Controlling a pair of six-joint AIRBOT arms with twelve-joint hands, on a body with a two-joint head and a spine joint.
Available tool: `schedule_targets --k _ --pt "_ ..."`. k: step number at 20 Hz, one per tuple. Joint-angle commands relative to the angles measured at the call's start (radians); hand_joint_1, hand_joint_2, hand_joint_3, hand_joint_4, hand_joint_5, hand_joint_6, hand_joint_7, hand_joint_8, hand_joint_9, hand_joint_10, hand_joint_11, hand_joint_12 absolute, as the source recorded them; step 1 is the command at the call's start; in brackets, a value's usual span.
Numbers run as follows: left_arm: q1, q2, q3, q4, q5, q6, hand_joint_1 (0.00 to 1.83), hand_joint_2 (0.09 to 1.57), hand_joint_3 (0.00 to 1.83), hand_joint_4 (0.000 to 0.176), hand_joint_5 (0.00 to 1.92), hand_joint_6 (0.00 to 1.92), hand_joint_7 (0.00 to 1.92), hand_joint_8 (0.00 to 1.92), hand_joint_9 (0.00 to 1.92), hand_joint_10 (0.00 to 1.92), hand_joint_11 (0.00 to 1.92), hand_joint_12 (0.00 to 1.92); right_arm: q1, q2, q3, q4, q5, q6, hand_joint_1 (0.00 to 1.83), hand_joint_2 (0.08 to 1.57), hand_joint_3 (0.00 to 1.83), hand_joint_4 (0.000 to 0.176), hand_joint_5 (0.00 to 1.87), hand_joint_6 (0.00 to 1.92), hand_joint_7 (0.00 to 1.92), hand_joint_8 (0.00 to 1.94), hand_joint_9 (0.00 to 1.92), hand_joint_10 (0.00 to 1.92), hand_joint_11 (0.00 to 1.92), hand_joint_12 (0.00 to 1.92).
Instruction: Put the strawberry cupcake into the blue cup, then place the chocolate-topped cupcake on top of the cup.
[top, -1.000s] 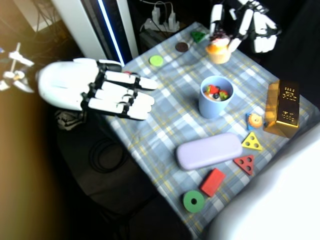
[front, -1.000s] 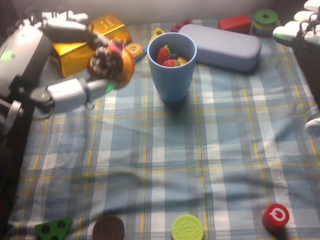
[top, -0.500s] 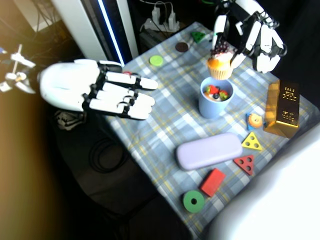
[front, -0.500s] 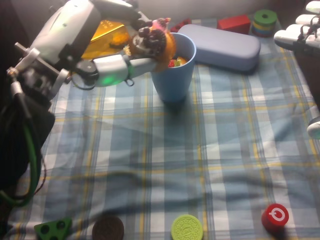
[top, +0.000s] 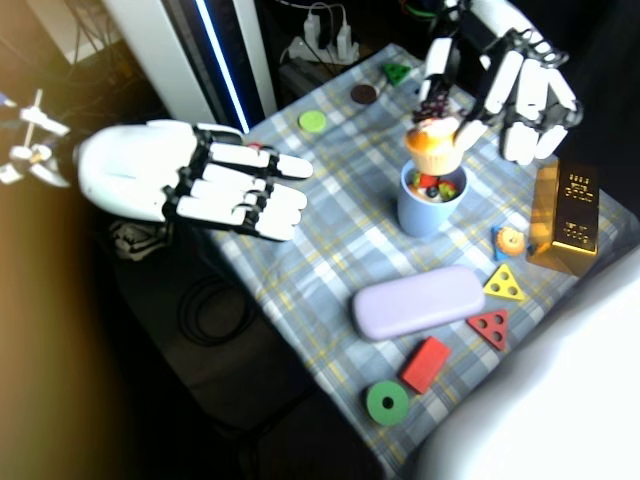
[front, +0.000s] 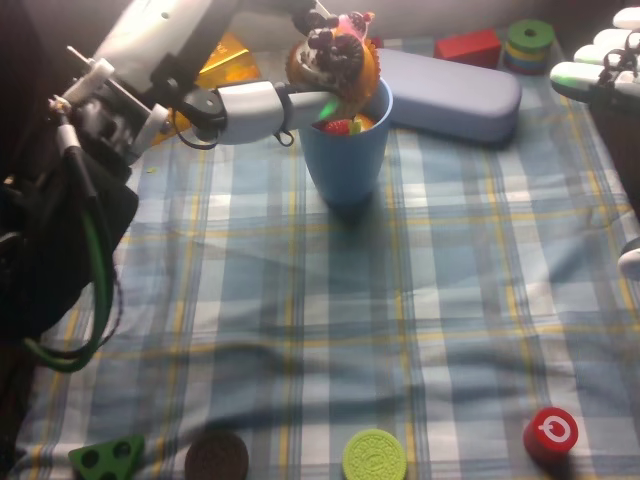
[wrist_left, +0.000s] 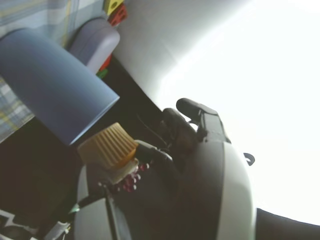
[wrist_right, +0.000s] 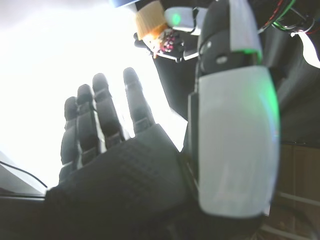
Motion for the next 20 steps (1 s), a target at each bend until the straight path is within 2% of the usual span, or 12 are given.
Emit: schedule_targets --k 1,3,4,6,8,11,12,13,14,15,16,20 --pt "-0.012 -0.004 0.004 0.035 -0.103 -0.005 1.07 1.09 0.0 0.076 1.03 0.89 0.59 0.0 0.57 0.0 0.1 0.98 0.002 0.003 0.003 0.036 0.126 0.004 0.17 0.96 0.0 0.05 0.01 0.0 0.16 0.0 0.14 0.0 0.0 0.14" --pt "-0.008 -0.007 0.006 0.032 -0.096 -0.005 1.06 1.13 0.01 0.041 0.94 1.04 0.61 0.0 0.56 0.0 0.09 1.0 -0.005 0.004 0.002 0.041 0.129 0.004 0.16 0.96 0.0 0.031 0.01 0.0 0.16 0.0 0.14 0.0 0.0 0.16" --pt "-0.006 -0.007 0.006 0.032 -0.095 -0.005 1.06 1.16 0.0 0.0 0.9 1.11 0.6 0.0 0.55 0.0 0.08 0.99 -0.007 0.004 0.003 0.043 0.131 0.004 0.16 0.95 0.0 0.038 0.02 0.0 0.16 0.0 0.14 0.0 0.0 0.17" --pt "-0.006 -0.007 0.005 0.031 -0.094 -0.005 1.01 1.15 0.0 0.12 0.9 1.1 0.59 0.0 0.57 0.01 0.1 1.0 -0.009 0.004 0.003 0.045 0.132 0.004 0.16 0.94 0.0 0.038 0.02 0.0 0.16 0.0 0.14 0.0 0.0 0.25" --pt "-0.006 -0.007 0.005 0.031 -0.093 -0.005 0.97 1.16 0.0 0.168 0.87 1.14 0.6 0.0 0.6 0.01 0.13 1.02 -0.009 0.004 0.003 0.045 0.132 0.004 0.17 0.94 0.0 0.037 0.02 0.0 0.16 0.0 0.15 0.0 0.0 0.23" --pt "-0.006 -0.004 0.005 0.031 -0.087 -0.005 0.98 1.15 0.0 0.176 0.89 1.11 0.57 0.01 0.61 0.0 0.14 0.97 -0.01 0.001 0.005 0.046 0.132 0.004 0.18 0.94 0.0 0.041 0.04 0.0 0.17 0.0 0.15 0.0 0.0 0.19" --pt "-0.006 -0.004 0.005 0.031 -0.087 -0.005 1.01 1.14 0.0 0.132 0.91 1.08 0.57 0.01 0.6 0.0 0.13 0.98 -0.01 0.001 0.005 0.046 0.132 0.004 0.18 0.93 0.0 0.049 0.03 0.0 0.16 0.0 0.14 0.0 0.0 0.14" --pt "-0.007 -0.002 0.003 0.031 -0.088 -0.005 1.01 1.14 0.0 0.128 0.91 1.08 0.57 0.0 0.61 0.01 0.15 1.0 -0.01 0.001 0.005 0.046 0.132 0.004 0.17 0.93 0.0 0.054 0.03 0.0 0.15 0.0 0.14 0.0 0.0 0.13" --pt "-0.007 -0.001 0.001 0.032 -0.089 -0.005 0.98 1.16 0.0 0.166 0.87 1.13 0.56 0.01 0.61 0.0 0.15 1.01 -0.01 0.001 0.005 0.046 0.132 0.004 0.18 0.94 0.0 0.05 0.03 0.0 0.14 0.0 0.13 0.0 0.0 0.09" --pt "-0.008 0.001 -0.001 0.032 -0.09 -0.005 0.95 1.12 0.0 0.079 0.74 0.43 0.53 0.0 0.55 0.0 0.12 0.98 -0.01 0.001 0.005 0.047 0.132 0.004 0.16 0.95 0.0 0.05 0.03 0.0 0.15 0.0 0.13 0.0 0.01 0.09" --pt "-0.007 0.004 -0.004 0.034 -0.09 -0.005 0.99 1.1 0.0 0.053 0.76 0.14 0.51 0.0 0.55 0.0 0.13 0.98 -0.01 0.0 0.006 0.047 0.132 0.004 0.16 0.95 0.0 0.061 0.04 0.0 0.15 0.0 0.12 0.0 0.0 0.09" --pt "-0.003 0.012 -0.008 0.033 -0.085 -0.005 0.93 1.04 0.0 0.072 0.65 0.0 0.49 0.0 0.51 0.0 0.15 0.87 -0.01 -0.002 0.007 0.047 0.132 0.004 0.15 0.94 0.0 0.062 0.05 0.0 0.17 0.0 0.13 0.0 0.0 0.15"
